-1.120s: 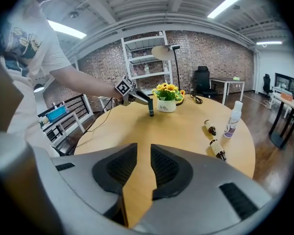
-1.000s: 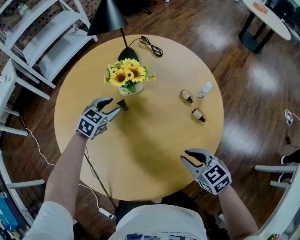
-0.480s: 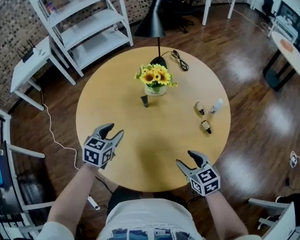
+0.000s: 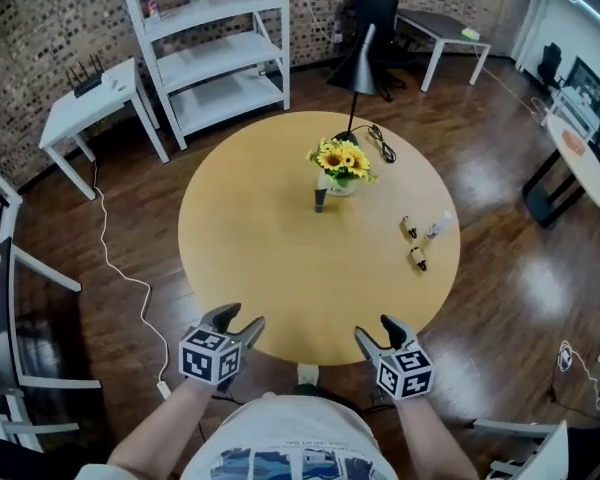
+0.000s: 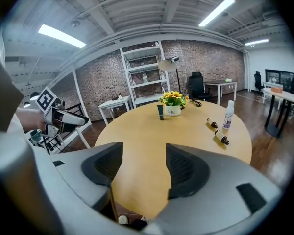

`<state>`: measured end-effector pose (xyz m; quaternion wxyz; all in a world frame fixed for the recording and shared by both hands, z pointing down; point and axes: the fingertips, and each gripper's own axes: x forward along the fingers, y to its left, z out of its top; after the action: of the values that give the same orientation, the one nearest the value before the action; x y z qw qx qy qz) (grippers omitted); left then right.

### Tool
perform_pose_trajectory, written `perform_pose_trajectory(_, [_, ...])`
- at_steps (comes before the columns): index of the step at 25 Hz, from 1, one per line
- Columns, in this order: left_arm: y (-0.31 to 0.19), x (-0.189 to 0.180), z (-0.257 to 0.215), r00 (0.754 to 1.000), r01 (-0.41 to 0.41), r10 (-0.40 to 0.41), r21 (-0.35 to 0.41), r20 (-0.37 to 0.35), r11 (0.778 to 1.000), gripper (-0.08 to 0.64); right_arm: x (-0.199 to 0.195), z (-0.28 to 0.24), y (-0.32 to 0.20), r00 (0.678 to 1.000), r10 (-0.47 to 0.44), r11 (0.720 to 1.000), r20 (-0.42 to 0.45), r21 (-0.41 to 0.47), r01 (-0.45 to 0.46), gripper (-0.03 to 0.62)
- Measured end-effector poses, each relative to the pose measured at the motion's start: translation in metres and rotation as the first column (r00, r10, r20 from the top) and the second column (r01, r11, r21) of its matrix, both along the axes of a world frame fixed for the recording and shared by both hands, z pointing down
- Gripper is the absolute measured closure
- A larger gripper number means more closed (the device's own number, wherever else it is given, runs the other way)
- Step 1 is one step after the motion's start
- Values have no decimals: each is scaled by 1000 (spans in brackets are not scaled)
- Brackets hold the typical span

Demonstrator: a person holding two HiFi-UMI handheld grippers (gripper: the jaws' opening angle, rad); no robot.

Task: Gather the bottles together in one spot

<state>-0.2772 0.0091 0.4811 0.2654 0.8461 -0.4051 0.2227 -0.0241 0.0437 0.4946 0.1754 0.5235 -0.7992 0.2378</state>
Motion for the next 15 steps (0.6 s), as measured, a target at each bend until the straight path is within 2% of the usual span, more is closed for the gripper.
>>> perform_pose_trajectory(4, [51,-24,9,999,18,-16,-49,35,999,305,-27,-9,39,999,14,1000,-51,-1,-14,296])
perform_pose_trajectory(8, [85,-41,15,999,27,-23,-71,49,997,305,-45,-11,74,997,37,999,-65,-4,-37,296])
perform_pose_trajectory(15, [123,-39,15,999,-17,22,-89,45,996,304,-59,-9,119,996,35,999,-83,-14,-36,296])
